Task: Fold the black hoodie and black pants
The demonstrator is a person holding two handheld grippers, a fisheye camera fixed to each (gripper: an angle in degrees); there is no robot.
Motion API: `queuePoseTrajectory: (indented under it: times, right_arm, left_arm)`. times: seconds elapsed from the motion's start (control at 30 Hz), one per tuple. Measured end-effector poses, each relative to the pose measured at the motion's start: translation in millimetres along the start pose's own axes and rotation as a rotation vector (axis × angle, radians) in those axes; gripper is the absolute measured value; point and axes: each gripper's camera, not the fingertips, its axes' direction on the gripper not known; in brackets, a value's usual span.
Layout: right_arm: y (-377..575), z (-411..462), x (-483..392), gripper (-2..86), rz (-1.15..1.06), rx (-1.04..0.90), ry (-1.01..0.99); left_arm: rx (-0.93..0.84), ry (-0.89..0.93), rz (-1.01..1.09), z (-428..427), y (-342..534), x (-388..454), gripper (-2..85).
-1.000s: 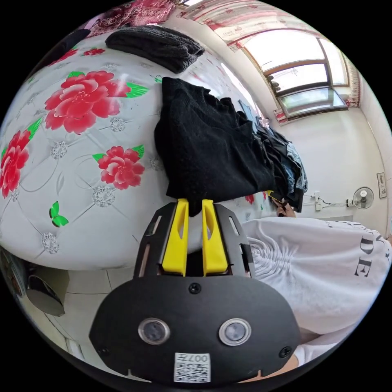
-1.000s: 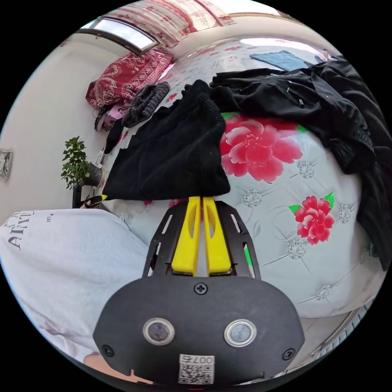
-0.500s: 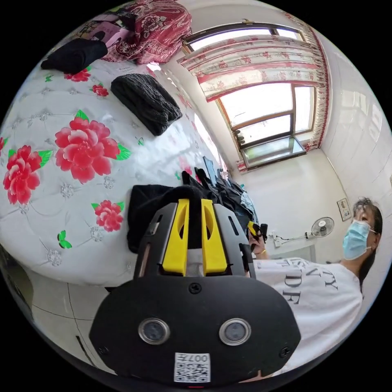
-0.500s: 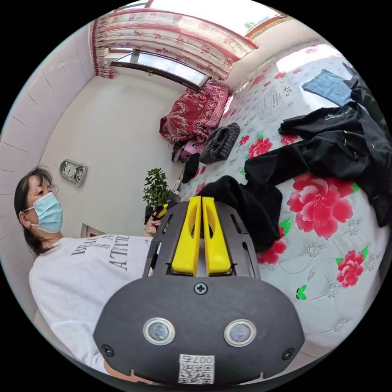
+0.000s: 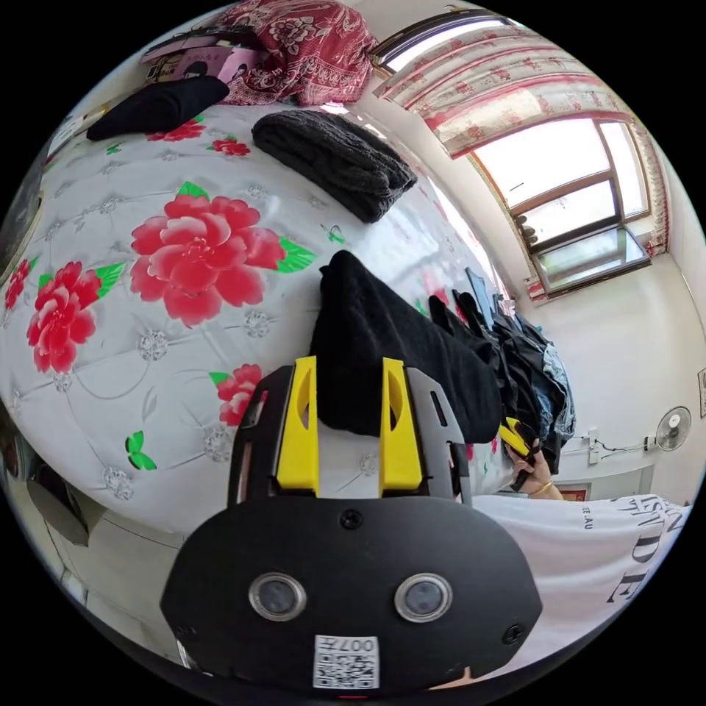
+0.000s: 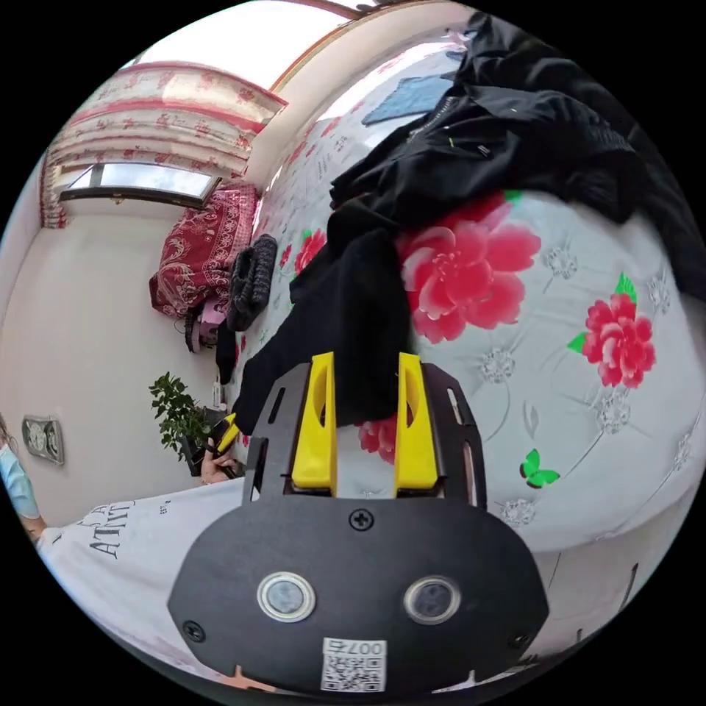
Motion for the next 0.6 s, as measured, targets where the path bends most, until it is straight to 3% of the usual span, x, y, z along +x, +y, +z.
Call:
queuePoseTrajectory:
  times: [0.13, 0.27, 0.43, 0.6]
  right_arm:
    - [39.1, 12.7, 61.0, 11.0, 0.178, 0.018, -0.087]
    - [33.9, 39.4, 71.5, 11.9, 0.202, 0.026, -0.136]
    - [10.4, 50.7, 74.7, 13.3, 0.209, -0.018, -0.139]
    - [13.0, 31.1, 75.1, 15.6, 0.117, -0.017, -0.049]
  left_arm:
    - [-0.011, -0.041, -0.016, 14.5, 4.4, -11.5, 12.1]
    - [-0.183, -0.196, 0.081, 66.6, -33.5, -4.1, 10.0]
    - [-0.261, -0.084, 0.01, 77.1, -64.7, -24.7, 11.5]
    - [-0.185, -0.011, 0.024, 36.2, -48.6, -45.0, 14.5]
